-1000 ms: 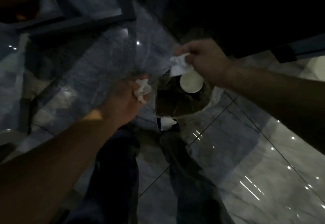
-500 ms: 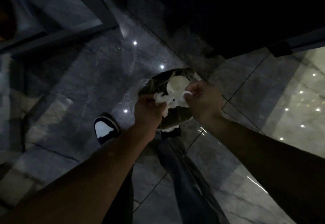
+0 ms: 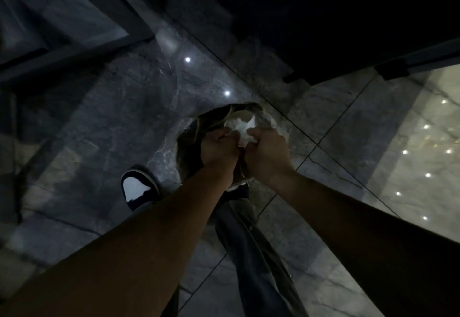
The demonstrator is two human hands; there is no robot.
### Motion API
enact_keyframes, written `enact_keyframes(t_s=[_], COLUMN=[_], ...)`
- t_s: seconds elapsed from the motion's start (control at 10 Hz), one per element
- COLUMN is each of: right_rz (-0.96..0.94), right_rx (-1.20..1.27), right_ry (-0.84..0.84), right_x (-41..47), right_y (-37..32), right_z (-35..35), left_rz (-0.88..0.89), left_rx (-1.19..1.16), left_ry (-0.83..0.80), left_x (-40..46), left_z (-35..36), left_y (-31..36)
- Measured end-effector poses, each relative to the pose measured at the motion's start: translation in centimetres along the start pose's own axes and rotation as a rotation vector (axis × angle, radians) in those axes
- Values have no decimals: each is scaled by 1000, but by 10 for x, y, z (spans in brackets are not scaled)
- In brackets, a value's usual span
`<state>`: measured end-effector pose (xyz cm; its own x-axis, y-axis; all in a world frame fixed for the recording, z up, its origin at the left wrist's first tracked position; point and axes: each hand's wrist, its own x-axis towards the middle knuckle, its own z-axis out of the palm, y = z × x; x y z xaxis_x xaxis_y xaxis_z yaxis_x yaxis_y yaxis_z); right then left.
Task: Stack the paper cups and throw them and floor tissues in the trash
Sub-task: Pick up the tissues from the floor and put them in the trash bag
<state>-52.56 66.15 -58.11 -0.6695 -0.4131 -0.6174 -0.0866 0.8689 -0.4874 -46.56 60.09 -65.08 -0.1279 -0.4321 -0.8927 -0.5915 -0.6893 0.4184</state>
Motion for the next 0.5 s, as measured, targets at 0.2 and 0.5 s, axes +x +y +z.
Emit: enact_keyframes(t_s=[0.2,0.5], right_rz=[57,-27], right_rx=[66,77], right_ry=[-56,-127], right_x=[-8,-40], right_y=[6,0], right_z=[-5,-30], left_rz=[-63,-48], left_rx=[-25,-17], left_ry=[-56,-106], left_x=[-4,-57], left_z=[-8,-42], left_y=[-4,11])
